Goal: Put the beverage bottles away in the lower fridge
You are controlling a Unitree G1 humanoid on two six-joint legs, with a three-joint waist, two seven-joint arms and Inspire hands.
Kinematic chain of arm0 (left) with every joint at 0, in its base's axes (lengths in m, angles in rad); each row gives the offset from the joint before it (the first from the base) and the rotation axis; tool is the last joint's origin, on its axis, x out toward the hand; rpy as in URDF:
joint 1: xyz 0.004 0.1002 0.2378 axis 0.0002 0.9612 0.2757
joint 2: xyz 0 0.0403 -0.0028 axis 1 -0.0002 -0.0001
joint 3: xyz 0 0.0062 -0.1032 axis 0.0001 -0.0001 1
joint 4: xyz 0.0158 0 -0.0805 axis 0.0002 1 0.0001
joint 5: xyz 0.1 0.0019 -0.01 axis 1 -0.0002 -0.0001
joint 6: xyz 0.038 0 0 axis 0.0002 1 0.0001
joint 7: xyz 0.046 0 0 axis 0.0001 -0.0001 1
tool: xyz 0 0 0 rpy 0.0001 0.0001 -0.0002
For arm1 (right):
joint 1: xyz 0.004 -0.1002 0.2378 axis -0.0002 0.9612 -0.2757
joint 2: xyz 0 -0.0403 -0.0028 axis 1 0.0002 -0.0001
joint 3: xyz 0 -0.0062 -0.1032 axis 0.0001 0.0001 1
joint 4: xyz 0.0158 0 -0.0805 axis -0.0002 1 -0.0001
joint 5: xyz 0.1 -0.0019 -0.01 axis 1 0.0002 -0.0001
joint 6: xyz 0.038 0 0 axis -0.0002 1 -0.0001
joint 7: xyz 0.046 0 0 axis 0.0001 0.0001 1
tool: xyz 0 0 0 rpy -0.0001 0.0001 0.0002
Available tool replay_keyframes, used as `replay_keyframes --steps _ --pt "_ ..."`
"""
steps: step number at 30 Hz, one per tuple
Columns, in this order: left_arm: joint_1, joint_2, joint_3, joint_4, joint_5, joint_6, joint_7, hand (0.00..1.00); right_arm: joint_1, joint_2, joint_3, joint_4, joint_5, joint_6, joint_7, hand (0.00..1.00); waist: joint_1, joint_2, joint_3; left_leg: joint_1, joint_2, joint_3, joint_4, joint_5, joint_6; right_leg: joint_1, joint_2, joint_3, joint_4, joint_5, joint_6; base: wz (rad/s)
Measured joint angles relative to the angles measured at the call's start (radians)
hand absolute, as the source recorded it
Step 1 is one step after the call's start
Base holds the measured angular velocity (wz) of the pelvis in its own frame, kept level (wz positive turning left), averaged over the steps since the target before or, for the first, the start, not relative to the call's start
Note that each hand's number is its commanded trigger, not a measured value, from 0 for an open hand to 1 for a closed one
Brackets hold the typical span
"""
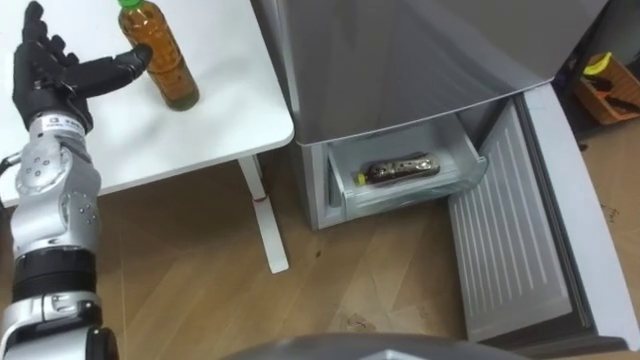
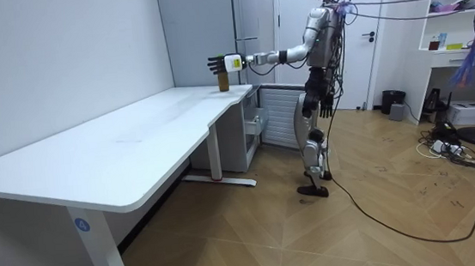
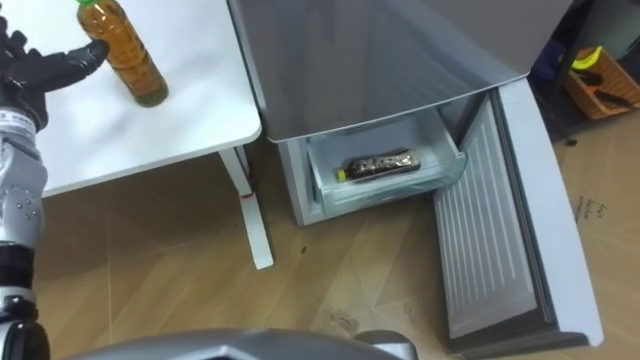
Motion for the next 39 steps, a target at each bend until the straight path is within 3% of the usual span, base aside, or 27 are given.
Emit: replay_keyframes --steps 3,7,11,21,24,27,29,34,39 --pt "-0.002 0.004 0.0 0.005 0.001 0.003 -0.013 0.0 -0.004 0.0 0.003 0.003 -0.007 0.0 0.0 0.0 -0.001 0.001 0.0005 -0.004 0.002 -0.001 0.012 -0.006 0.001 0.001 0.001 0.001 0.004 0.0 0.0 0.0" --pt "-0.033 0.037 -0.001 0.071 0.003 0.009 -0.043 0.0 -0.005 0.0 0.007 0.004 -0.007 0.0 0.001 0.0 -0.001 0.006 0.004 -0.018 0.009 -0.003 0.035 -0.016 0.001 -0.004 0.004 0.0 0.006 0.001 0.0 0.0" --pt "-0.049 0.052 -0.001 0.079 0.003 0.009 -0.053 0.0 -0.006 0.0 0.007 0.006 -0.006 -0.001 0.001 0.0 0.0 0.009 0.005 -0.029 0.014 -0.003 0.047 -0.022 0.002 -0.009 0.005 -0.001 0.006 0.001 0.0 0.0" --pt "-0.079 0.055 -0.001 0.104 0.024 0.028 -0.097 0.0 -0.007 0.0 0.029 0.01 -0.003 -0.001 0.0 0.0 0.0 0.011 0.0081 -0.035 0.016 -0.003 0.045 -0.025 0.002 -0.017 0.007 0.0 0.009 0.001 0.0 0.0" --pt "-0.093 0.058 -0.001 0.109 0.023 0.029 -0.11 0.0 -0.006 0.0 0.034 0.01 0.013 -0.001 0.0 0.0 0.001 0.003 0.0102 -0.035 0.016 0.0 0.046 -0.025 0.002 -0.02 0.009 0.004 0.013 0.001 0.0 -0.04" --pt "-0.11 0.071 -0.002 0.12 0.021 0.029 -0.114 0.0 -0.007 0.001 0.042 0.011 0.039 -0.001 0.0 0.0 0.004 -0.011 0.0034 -0.045 0.016 0.002 0.05 -0.026 0.001 -0.029 0.01 0.01 0.016 0.001 0.0 -0.03" --pt "-0.151 0.088 -0.004 0.151 0.015 0.029 -0.125 0.0 -0.008 0.002 0.065 0.01 0.058 0.0 -0.002 0.0 0.004 -0.02 0.0012 -0.083 0.019 0.001 0.081 -0.032 -0.001 -0.055 0.015 0.01 0.021 0.003 -0.004 0.0" --pt "-0.187 0.11 -0.004 0.19 0.012 0.029 -0.134 0.0 -0.026 0.006 0.078 0.008 0.093 0.017 -0.027 0.0 0.009 -0.025 0.0017 -0.125 0.032 0.002 0.121 -0.046 0.0 -0.087 0.02 0.007 0.038 0.004 -0.005 -0.01" --pt "-0.233 0.113 -0.005 0.227 0.025 0.029 -0.14 0.0 -0.035 0.006 0.113 0.002 0.135 0.018 -0.06 0.0 0.024 -0.029 0.0014 -0.162 0.036 0.0 0.15 -0.053 0.002 -0.117 0.023 0.007 0.053 0.005 -0.004 -0.01"
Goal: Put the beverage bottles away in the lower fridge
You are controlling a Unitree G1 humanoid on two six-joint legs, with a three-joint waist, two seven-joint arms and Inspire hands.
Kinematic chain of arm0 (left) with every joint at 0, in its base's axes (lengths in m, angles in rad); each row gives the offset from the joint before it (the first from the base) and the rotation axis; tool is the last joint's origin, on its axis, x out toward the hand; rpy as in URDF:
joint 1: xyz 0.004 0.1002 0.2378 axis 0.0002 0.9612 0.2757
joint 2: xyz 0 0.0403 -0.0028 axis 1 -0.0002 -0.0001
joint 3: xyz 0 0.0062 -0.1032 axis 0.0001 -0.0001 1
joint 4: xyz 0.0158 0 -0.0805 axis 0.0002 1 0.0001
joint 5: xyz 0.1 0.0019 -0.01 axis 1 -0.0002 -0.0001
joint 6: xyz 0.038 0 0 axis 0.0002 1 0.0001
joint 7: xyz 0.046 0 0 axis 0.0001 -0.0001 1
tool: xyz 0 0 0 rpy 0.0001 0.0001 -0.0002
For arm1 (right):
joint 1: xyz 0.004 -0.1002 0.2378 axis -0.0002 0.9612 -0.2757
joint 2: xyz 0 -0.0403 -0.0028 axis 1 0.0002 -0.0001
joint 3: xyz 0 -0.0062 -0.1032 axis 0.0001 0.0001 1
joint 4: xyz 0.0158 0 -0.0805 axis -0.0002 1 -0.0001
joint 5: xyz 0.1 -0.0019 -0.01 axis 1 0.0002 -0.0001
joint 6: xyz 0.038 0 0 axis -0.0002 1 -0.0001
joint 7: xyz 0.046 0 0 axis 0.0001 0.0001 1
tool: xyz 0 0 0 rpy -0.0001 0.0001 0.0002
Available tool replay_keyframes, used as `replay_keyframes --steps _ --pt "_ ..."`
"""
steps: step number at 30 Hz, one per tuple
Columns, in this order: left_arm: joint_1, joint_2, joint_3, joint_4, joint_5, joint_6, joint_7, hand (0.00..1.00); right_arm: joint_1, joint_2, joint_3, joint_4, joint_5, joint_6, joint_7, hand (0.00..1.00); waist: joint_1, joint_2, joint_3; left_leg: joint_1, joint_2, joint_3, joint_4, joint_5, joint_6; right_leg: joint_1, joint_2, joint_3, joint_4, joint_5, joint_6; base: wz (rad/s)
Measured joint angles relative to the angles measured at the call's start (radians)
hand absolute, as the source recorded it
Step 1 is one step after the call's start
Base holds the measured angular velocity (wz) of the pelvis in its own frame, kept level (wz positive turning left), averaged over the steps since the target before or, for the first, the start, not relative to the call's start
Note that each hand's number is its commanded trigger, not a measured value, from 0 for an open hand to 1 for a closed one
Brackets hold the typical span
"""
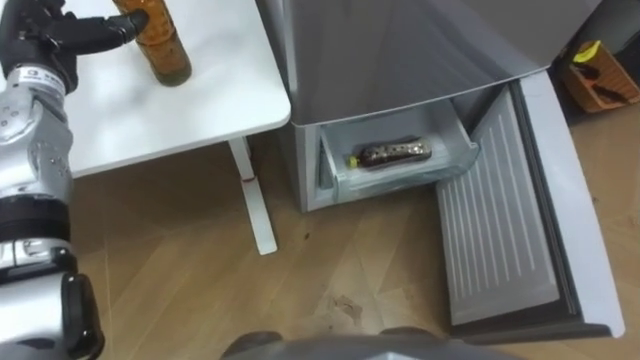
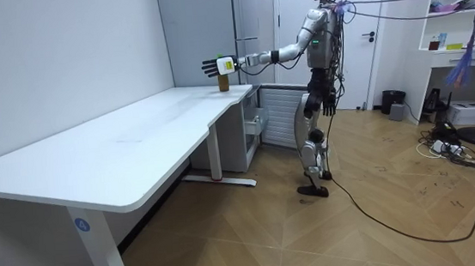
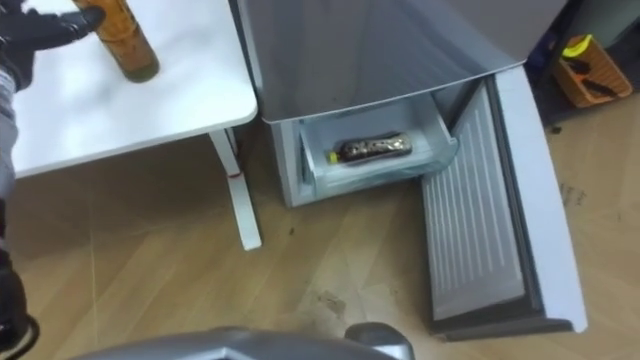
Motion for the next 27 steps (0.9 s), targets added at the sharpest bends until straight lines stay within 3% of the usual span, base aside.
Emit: replay_keyframes --steps 13,27 --pt "-0.059 0.008 -0.041 0.086 -0.011 -0.001 -0.01 0.0 -0.035 0.0 0.042 -0.007 0.097 -0.023 -0.04 0.0 0.009 0.005 0.0043 -0.051 0.003 -0.013 0.034 -0.01 0.004 -0.029 0.003 -0.009 -0.003 0.002 0.002 0.03" --pt "-0.063 0.007 -0.067 0.088 -0.073 -0.001 -0.008 0.0 -0.029 -0.003 0.081 -0.047 0.15 -0.068 -0.057 0.0 0.003 0.01 0.0076 -0.065 0.004 -0.019 0.037 -0.01 0.004 -0.039 0.004 -0.009 -0.003 0.003 0.002 0.0"
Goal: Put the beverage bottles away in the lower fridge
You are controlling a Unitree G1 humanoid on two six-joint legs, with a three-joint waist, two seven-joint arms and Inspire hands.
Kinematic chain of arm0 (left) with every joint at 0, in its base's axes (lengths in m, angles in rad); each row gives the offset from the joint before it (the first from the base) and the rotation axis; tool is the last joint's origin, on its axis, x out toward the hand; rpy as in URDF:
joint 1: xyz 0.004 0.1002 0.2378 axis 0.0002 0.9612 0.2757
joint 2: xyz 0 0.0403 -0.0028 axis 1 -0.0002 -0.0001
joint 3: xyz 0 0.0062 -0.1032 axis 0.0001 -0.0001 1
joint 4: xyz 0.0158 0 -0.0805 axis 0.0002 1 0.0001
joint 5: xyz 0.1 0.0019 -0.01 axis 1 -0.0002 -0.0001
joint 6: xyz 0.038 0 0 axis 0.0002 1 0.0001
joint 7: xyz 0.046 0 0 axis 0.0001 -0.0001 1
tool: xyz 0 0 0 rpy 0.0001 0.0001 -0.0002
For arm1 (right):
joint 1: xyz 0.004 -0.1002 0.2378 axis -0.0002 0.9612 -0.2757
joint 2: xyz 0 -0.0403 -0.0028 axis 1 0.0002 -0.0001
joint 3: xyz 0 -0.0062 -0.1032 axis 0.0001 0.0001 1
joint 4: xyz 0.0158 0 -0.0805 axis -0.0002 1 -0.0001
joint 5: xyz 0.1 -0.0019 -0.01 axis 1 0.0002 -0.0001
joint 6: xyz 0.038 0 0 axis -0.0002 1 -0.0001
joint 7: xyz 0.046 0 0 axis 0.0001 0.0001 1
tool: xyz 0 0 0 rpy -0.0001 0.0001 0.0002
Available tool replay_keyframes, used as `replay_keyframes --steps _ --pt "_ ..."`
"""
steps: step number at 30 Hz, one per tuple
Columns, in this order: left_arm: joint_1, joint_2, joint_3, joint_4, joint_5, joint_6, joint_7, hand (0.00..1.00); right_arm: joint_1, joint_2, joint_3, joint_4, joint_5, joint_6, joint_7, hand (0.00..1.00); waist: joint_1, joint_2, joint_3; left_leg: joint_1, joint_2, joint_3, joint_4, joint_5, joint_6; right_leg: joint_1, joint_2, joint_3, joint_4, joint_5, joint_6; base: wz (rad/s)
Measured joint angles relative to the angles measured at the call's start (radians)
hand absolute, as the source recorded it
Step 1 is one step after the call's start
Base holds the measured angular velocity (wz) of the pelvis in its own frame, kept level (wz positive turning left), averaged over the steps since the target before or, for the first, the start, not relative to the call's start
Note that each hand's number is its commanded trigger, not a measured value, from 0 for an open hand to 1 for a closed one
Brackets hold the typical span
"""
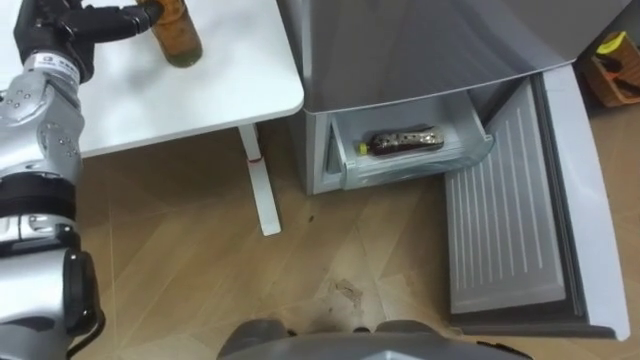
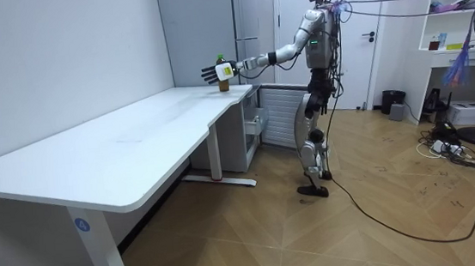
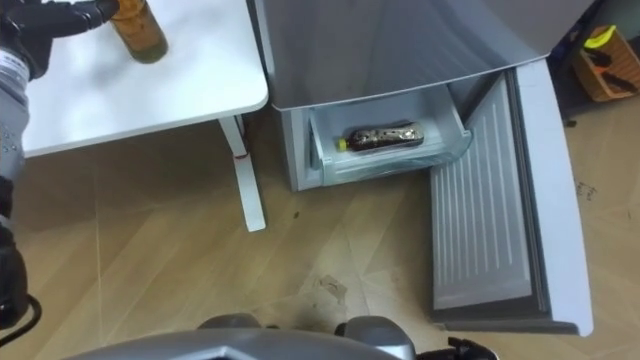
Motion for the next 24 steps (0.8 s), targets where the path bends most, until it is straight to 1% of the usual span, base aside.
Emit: replay_keyframes --steps 4,6,9,11,16,20,24 --pt "0.0 0.0 -0.015 0.001 -0.02 0.0 -0.001 0.0 0.002 -0.002 0.0 0.0 0.029 -0.002 -0.001 0.0 -0.006 0.004 0.0008 0.0 -0.002 -0.004 -0.001 0.0 0.0 0.001 0.0 0.001 0.0 0.0 0.0 0.03" --pt "0.0 0.0 -0.023 0.001 -0.026 0.0 -0.002 0.0 0.002 -0.002 0.001 0.0 0.033 -0.005 0.001 0.0 -0.009 0.004 0.0008 0.001 -0.002 0.001 -0.002 0.0 0.0 0.0 -0.001 0.0 0.0 0.0 0.0 0.0" --pt "-0.001 0.0 -0.04 0.004 -0.026 -0.001 -0.002 0.0 -0.001 -0.003 0.002 0.0 0.033 -0.011 0.003 0.0 -0.025 0.004 0.0007 0.002 -0.002 0.002 -0.003 0.0 0.0 -0.002 -0.002 0.0 0.0 0.0 0.0 0.0" --pt "-0.014 0.0 -0.059 0.028 -0.026 -0.001 -0.003 0.0 -0.001 -0.003 0.002 0.0 0.034 -0.012 0.003 0.0 -0.032 0.003 0.0006 0.003 -0.002 0.003 -0.006 0.0 0.0 -0.004 -0.002 0.004 0.0 0.0 0.0 -0.06" --pt "-0.033 -0.001 -0.067 0.04 -0.027 -0.001 -0.007 0.0 -0.001 -0.003 0.003 0.0 0.039 -0.006 0.0 0.0 -0.047 0.002 -0.0005 0.0 -0.002 0.007 -0.005 0.0 0.0 -0.007 -0.001 0.004 0.001 0.0 0.0 -0.01" --pt "-0.036 -0.001 -0.072 0.04 -0.027 -0.001 -0.02 0.0 -0.001 -0.003 0.01 0.0 0.062 -0.002 -0.007 0.0 -0.049 0.001 -0.0006 0.003 -0.001 0.016 -0.006 0.0 0.0 -0.007 -0.001 0.012 0.001 0.0 0.0 -0.05" --pt "-0.037 -0.001 -0.099 0.047 -0.027 -0.001 -0.031 0.0 -0.002 -0.003 0.028 0.0 0.064 0.001 -0.015 0.0 -0.049 0.0 -0.001 0.005 0.0 0.021 -0.007 0.0 0.0 -0.007 -0.001 0.016 0.001 0.0 0.001 -0.03"
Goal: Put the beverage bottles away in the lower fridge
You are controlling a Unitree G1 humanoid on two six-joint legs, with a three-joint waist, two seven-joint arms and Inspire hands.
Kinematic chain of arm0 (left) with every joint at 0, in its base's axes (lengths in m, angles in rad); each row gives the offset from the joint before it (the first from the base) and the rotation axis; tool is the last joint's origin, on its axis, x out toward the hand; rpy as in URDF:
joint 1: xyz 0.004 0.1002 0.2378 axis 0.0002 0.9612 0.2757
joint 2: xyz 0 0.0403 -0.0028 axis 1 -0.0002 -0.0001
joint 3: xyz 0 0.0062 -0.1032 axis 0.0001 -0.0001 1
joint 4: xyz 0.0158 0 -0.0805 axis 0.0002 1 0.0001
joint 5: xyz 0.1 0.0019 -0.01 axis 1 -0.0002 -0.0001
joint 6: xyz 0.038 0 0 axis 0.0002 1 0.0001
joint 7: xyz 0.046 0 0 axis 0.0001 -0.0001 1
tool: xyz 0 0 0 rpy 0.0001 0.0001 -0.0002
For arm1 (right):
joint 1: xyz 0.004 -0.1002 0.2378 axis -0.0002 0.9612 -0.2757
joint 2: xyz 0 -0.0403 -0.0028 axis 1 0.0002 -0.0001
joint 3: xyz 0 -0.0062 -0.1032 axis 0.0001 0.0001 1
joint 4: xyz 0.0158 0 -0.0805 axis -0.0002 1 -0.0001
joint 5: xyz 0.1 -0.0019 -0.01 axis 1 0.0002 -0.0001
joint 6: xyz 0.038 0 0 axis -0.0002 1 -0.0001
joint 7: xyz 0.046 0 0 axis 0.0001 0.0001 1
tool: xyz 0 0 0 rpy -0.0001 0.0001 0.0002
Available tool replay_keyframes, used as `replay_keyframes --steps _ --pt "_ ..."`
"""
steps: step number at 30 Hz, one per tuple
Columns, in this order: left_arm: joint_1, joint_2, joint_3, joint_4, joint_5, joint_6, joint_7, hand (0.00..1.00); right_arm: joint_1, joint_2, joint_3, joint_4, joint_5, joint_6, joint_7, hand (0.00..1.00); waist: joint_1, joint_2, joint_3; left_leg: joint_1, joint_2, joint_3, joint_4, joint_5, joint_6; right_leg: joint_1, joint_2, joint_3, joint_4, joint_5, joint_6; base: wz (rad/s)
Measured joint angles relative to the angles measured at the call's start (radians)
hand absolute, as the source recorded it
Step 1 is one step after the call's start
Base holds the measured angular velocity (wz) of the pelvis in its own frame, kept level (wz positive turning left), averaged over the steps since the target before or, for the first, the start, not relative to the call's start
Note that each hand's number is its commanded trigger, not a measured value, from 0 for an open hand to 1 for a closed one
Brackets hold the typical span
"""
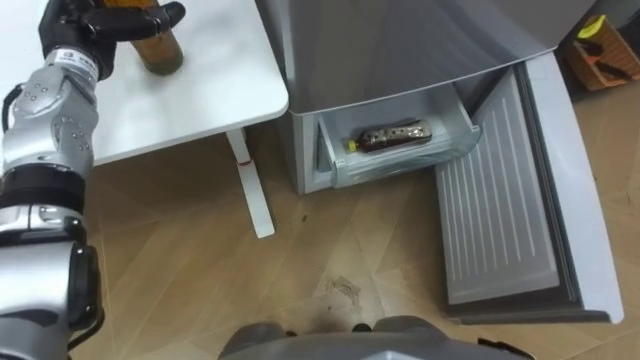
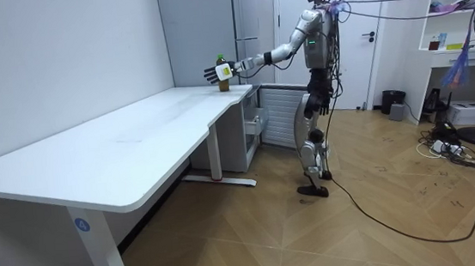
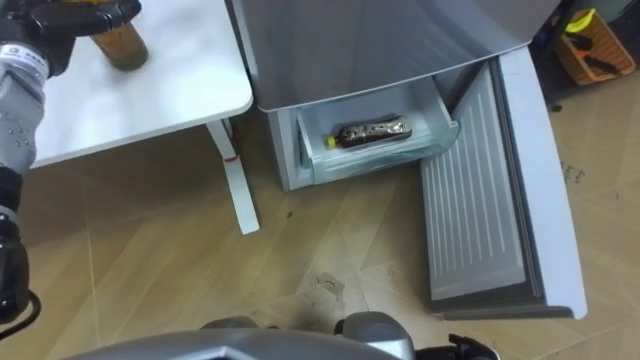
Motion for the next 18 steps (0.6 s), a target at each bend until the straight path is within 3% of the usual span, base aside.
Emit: replay_keyframes --steps 8,9,10,18 --pt "-0.013 0.0 -0.008 0.054 0.0 0.0 -0.016 0.0 0.001 0.0 0.01 0.005 0.019 0.0 0.0 0.0 -0.001 -0.004 -0.0013 -0.002 0.001 0.002 0.002 0.0 0.0 -0.004 0.001 0.002 0.002 0.001 0.0 0.0" --pt "-0.022 0.0 -0.008 0.061 0.0 0.0 -0.013 0.25 0.0 0.0 0.01 0.005 0.021 0.0 0.001 0.0 0.001 -0.004 -0.0013 -0.004 0.001 0.003 0.002 0.0 0.0 -0.007 0.002 0.003 0.002 0.002 0.001 -0.05" --pt "-0.03 0.0 -0.008 0.064 0.0 0.0 -0.01 1.0 -0.002 0.0 0.01 0.005 0.022 -0.001 0.002 0.0 0.002 -0.004 -0.0013 -0.005 0.002 0.005 0.001 0.0 0.0 -0.01 0.002 0.007 0.002 0.004 0.001 -0.08" --pt "-0.037 0.0 -0.013 0.071 -0.002 -0.011 0.009 1.0 -0.01 -0.002 0.032 0.027 0.056 -0.011 0.009 0.0 -0.004 -0.003 0.0032 -0.003 0.004 0.009 -0.003 0.0 0.0 -0.013 0.003 0.01 0.0 0.006 0.001 -0.03"
